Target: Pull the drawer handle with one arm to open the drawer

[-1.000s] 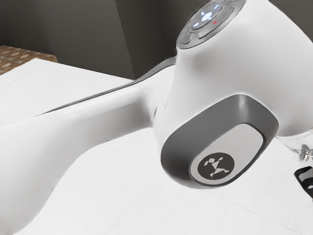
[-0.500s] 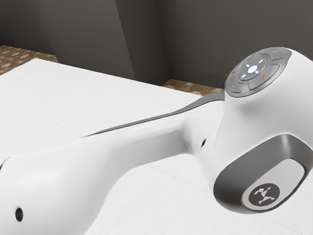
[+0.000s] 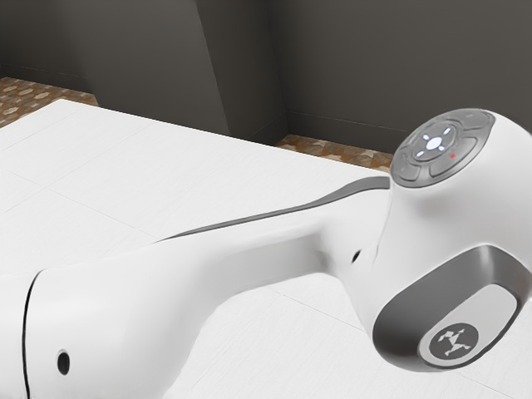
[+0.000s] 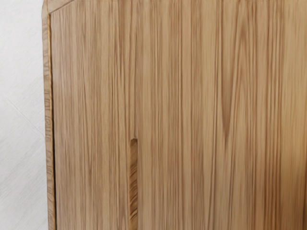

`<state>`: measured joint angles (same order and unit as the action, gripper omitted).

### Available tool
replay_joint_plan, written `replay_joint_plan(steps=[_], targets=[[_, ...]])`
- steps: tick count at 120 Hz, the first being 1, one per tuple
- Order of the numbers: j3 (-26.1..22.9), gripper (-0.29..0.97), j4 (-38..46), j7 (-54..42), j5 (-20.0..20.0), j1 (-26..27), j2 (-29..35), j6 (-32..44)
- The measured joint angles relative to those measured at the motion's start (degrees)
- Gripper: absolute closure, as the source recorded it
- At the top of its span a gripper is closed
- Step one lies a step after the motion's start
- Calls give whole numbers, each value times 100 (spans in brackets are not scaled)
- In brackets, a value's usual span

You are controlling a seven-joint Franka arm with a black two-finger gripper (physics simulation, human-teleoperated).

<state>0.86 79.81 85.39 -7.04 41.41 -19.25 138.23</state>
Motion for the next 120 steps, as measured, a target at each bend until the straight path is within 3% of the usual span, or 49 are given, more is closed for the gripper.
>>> replay_joint_plan(steps=[120], targets=[[-37, 0, 2568, -34, -114, -32, 2163, -55]])
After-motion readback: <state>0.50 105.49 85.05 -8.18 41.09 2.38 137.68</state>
